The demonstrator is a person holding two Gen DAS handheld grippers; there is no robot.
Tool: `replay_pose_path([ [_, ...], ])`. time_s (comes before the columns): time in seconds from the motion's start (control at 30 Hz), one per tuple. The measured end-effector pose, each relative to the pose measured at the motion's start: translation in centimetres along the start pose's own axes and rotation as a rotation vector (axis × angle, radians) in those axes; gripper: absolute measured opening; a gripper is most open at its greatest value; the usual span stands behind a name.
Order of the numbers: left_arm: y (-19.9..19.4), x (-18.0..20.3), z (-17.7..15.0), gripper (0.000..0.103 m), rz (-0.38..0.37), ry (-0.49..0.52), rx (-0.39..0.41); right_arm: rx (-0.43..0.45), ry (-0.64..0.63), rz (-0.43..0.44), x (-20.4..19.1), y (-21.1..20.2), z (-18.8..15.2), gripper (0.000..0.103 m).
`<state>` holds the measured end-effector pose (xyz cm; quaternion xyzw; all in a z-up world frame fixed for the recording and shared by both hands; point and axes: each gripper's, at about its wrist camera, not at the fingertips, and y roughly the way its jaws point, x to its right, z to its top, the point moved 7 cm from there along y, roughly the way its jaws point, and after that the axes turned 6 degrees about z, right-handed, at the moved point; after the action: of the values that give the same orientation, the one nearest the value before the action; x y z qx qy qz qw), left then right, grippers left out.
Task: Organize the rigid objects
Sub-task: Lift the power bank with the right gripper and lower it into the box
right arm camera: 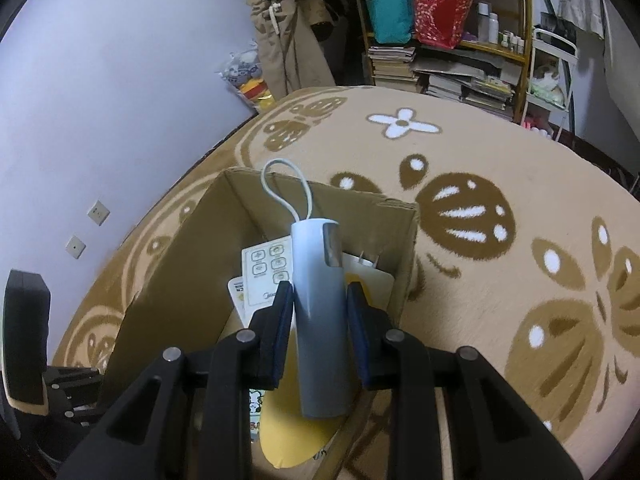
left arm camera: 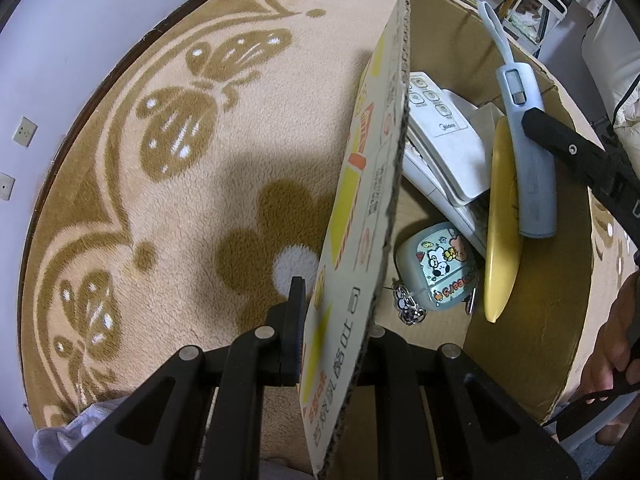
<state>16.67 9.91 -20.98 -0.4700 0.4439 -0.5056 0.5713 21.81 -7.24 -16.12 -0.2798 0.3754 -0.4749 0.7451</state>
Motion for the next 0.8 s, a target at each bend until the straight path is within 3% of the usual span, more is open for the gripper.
replay_pose_path([
  [0.37, 0.0, 0.0, 0.0, 0.014, 0.0, -0.001, 0.001, 0.036, -0.044, 0.007, -1.0, -2.3, 0.2, 0.03],
  [0.43, 0.0, -0.1, 0.0, 0.015, 0.0, -0.003, 0.001, 0.044, -0.045, 0.007, -0.9, -2.8, 0.2, 0.035],
  [0.5, -0.1, -0.1, 0.0, 0.015, 0.002, -0.002, 0.004, 0.059, -0.038, 0.0, -0.6, -3.5, 0.2, 0.047],
  [0.63, -0.4, 0.0, -0.1, 0.015, 0.007, 0.001, 0.014, 0.071, -0.016, -0.002, 0.2, -4.7, -0.1, 0.05],
  [0.8, -0.8, 0.0, -0.2, 0.015, 0.016, 0.005, 0.028, 0.083, 0.015, -0.017, 1.7, -6.1, -0.9, 0.061],
])
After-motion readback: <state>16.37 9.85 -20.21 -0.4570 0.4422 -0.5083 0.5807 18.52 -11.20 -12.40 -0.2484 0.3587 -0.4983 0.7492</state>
